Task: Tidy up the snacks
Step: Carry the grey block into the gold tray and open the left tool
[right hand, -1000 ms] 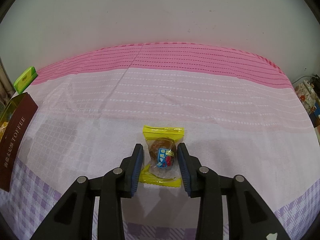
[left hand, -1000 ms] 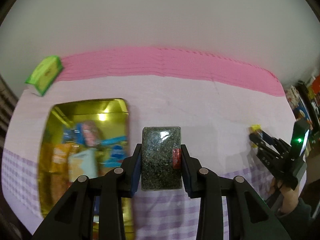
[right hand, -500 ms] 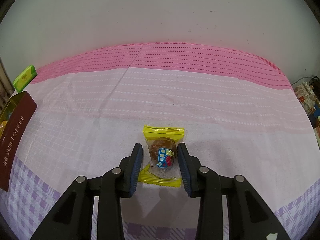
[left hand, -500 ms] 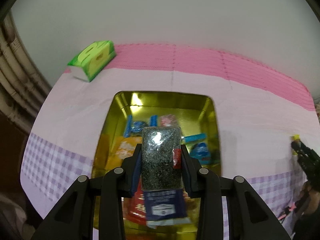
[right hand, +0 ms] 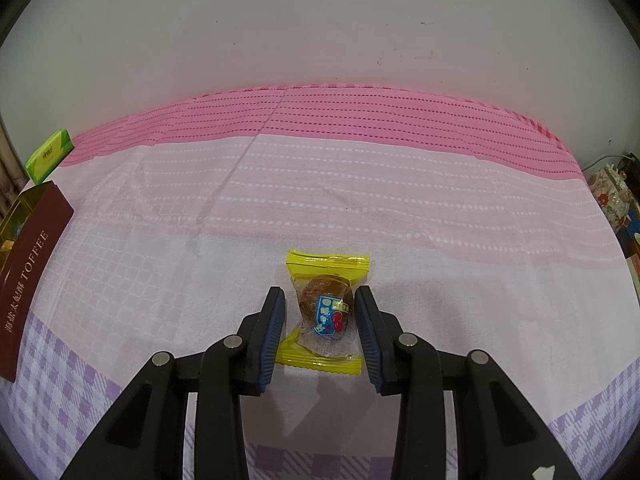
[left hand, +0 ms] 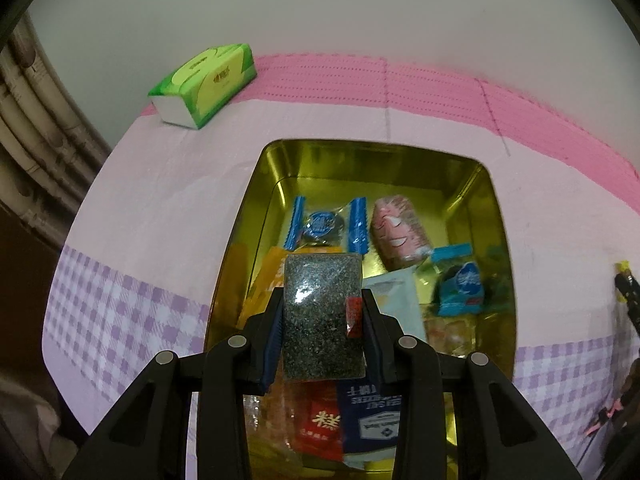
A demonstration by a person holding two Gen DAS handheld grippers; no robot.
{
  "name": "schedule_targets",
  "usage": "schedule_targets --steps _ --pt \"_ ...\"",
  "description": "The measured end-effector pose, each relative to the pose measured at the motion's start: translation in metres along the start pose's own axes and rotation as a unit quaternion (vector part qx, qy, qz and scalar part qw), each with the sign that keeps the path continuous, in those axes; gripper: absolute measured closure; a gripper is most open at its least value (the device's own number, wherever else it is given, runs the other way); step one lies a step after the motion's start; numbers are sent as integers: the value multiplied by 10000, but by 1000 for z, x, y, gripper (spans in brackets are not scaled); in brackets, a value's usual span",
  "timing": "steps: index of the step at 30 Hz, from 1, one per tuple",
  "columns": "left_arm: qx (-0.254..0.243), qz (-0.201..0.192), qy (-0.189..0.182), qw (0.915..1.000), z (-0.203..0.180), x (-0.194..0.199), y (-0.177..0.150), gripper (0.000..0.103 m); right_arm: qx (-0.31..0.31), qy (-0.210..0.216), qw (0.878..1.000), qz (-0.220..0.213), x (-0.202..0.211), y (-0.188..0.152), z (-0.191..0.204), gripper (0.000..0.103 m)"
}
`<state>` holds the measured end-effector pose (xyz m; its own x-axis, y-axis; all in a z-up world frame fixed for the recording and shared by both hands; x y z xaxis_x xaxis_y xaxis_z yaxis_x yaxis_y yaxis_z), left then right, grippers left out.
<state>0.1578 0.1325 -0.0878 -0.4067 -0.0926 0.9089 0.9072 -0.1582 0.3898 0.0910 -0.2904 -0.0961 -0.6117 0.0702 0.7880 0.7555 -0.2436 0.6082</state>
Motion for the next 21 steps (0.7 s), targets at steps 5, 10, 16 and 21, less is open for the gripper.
schedule_targets --steps 5,10,16,21 --pt "-106 -3 50 9999 1 -4 -4 67 1 0 10000 0 0 0 0 68" --pt "-276 -41 181 9994 -3 -4 -5 67 9 -2 10000 1 0 1 -1 68" --pt "-356 -52 253 9990 -4 -4 -5 66 11 -3 10000 1 0 1 0 68" --pt "-360 -47 235 9991 -3 -4 -5 66 11 -1 10000 2 -1 1 -1 68"
Point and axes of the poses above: each gripper's, at about its wrist camera, not at the fingertips, and x roughly against the way its jaws point, z to its left, y to its top, the point moved 6 cm from there along -x, roughly the way its jaws point, and after that the axes turned 10 degrees about -x, right-handed, at the moved point
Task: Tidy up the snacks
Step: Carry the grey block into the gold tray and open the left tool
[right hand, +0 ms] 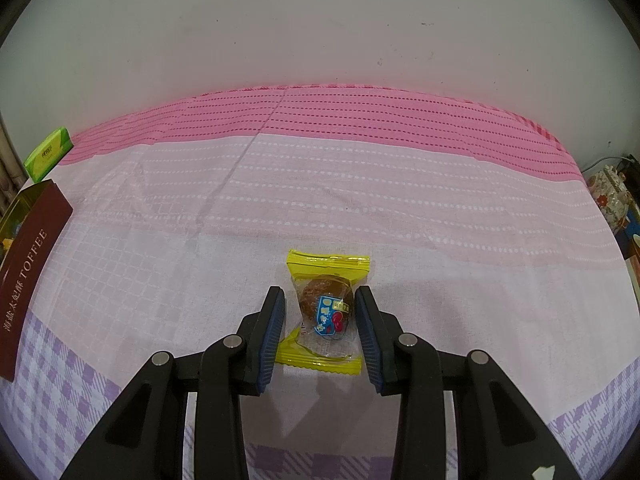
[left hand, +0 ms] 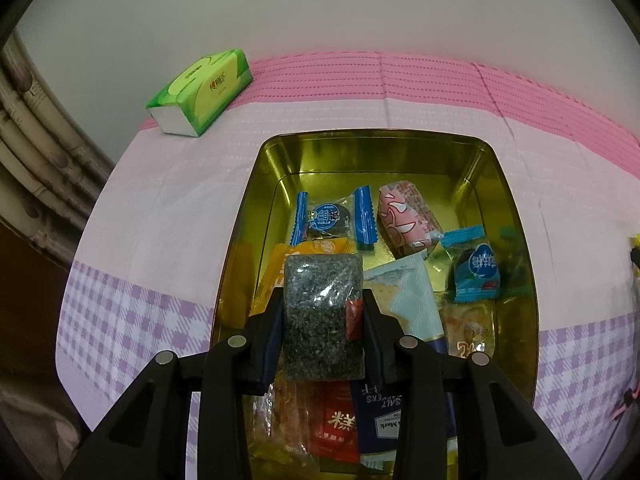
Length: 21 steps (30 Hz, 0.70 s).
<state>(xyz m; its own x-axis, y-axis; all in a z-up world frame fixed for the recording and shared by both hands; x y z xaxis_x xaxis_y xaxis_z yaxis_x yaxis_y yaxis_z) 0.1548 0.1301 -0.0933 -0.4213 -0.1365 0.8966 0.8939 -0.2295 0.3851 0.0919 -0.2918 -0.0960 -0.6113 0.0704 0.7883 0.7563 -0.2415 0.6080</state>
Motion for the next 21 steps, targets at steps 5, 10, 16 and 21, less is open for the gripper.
schedule_targets --steps 5,10,16,21 --pt "8 -81 -71 9999 -1 6 1 61 4 -3 10000 0 0 0 0 68" --pt "-4 -306 -59 9995 0 23 3 53 20 8 10000 5 0 0 0 66" --pt "174 -548 77 9983 10 45 -4 40 21 -7 10000 4 2 0 -1 66" --pt "488 -581 249 9968 27 55 -23 37 31 -16 10000 12 0 1 -1 66"
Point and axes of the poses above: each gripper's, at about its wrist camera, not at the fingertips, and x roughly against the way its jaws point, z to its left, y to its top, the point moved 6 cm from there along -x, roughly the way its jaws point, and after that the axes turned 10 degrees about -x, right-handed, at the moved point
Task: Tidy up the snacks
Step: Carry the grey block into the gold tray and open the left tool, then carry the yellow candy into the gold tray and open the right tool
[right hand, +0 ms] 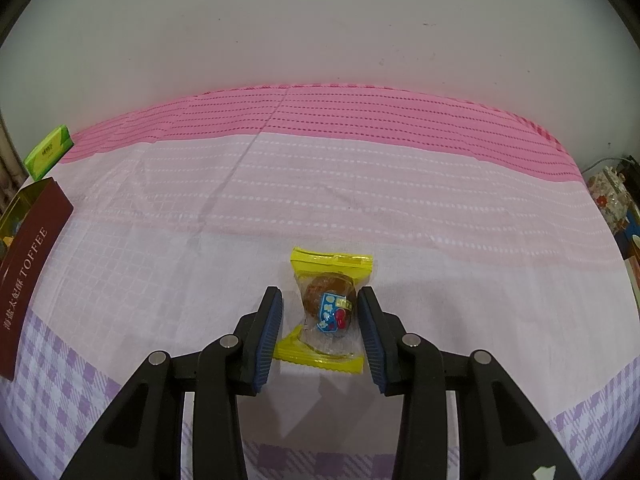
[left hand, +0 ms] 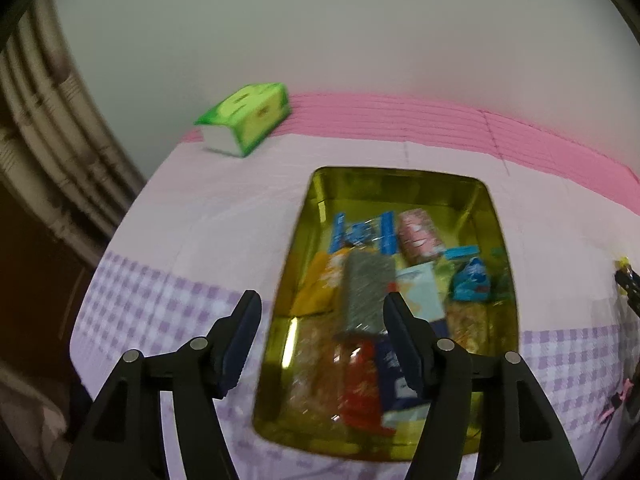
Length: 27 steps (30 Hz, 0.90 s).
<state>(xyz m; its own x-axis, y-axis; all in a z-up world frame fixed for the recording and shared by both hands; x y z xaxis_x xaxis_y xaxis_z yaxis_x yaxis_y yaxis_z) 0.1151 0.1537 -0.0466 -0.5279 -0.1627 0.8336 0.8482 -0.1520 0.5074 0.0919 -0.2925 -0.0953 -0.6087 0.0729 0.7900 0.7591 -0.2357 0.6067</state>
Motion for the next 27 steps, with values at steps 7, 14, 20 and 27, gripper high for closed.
schedule_targets --steps 7,14,20,27 --pt "188 -7 278 9994 24 11 -20 32 63 -136 9999 82 2 -2 6 80" --pt "13 -136 386 9992 26 20 -28 26 52 -151 9998 110 10 -2 22 80" --pt "193 2 201 9996 30 15 -34 26 229 351 9991 -23 35 7 69 80" --pt "247 89 297 9992 37 16 -45 26 692 1054 9920 -3 60 3 143 80"
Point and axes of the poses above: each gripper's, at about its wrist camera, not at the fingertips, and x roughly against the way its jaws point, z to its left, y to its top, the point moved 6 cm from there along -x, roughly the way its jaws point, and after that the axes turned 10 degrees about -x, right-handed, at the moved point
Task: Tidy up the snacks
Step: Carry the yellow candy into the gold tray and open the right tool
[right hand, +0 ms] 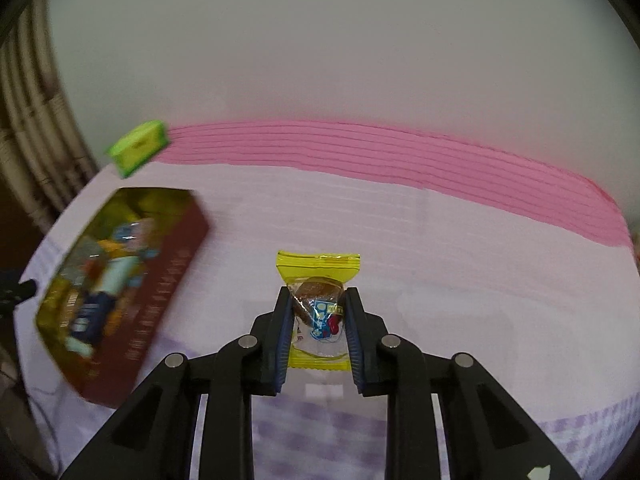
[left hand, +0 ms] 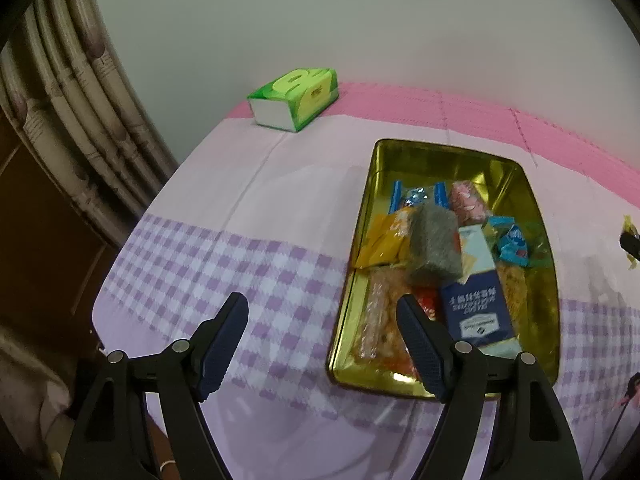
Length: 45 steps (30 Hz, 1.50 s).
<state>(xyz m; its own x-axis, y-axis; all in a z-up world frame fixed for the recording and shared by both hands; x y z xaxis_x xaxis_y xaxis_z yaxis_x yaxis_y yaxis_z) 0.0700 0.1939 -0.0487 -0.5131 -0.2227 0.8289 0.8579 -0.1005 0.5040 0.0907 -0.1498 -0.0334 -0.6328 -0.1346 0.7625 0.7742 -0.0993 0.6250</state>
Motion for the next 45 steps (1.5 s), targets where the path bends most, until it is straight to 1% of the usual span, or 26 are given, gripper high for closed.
schedule_targets --steps 4,8,12,18,21,26,29,33,39,45 --pt "84 57 10 9999 5 1 -8 26 325 446 9984 81 8 -3 52 80" --pt "309 114 -23 9995 13 3 -16 26 559 746 9955 153 13 -7 88 80" --pt "469 171 18 9987 22 5 -25 26 639 973 9930 221 12 -11 116 80" --pt "738 262 129 9968 38 5 -36 26 764 1154 9900 282 13 -15 145 80" --pt "861 306 132 9957 43 3 -38 26 827 1229 9884 339 7 -16 157 80" --pt "906 287 150 9954 45 4 -38 26 849 1321 9864 475 -6 -19 176 80" --pt "949 326 140 9949 47 3 -39 26 906 1278 9862 529 -15 -22 184 80" --pt "1002 338 130 9943 49 2 -39 26 951 1217 9863 582 -24 -25 191 79" --pt "930 337 109 9950 47 2 -39 26 880 1222 9853 803 -38 -31 194 79" --pt "894 377 71 9953 42 0 -39 26 916 1183 9854 807 -42 -34 200 79"
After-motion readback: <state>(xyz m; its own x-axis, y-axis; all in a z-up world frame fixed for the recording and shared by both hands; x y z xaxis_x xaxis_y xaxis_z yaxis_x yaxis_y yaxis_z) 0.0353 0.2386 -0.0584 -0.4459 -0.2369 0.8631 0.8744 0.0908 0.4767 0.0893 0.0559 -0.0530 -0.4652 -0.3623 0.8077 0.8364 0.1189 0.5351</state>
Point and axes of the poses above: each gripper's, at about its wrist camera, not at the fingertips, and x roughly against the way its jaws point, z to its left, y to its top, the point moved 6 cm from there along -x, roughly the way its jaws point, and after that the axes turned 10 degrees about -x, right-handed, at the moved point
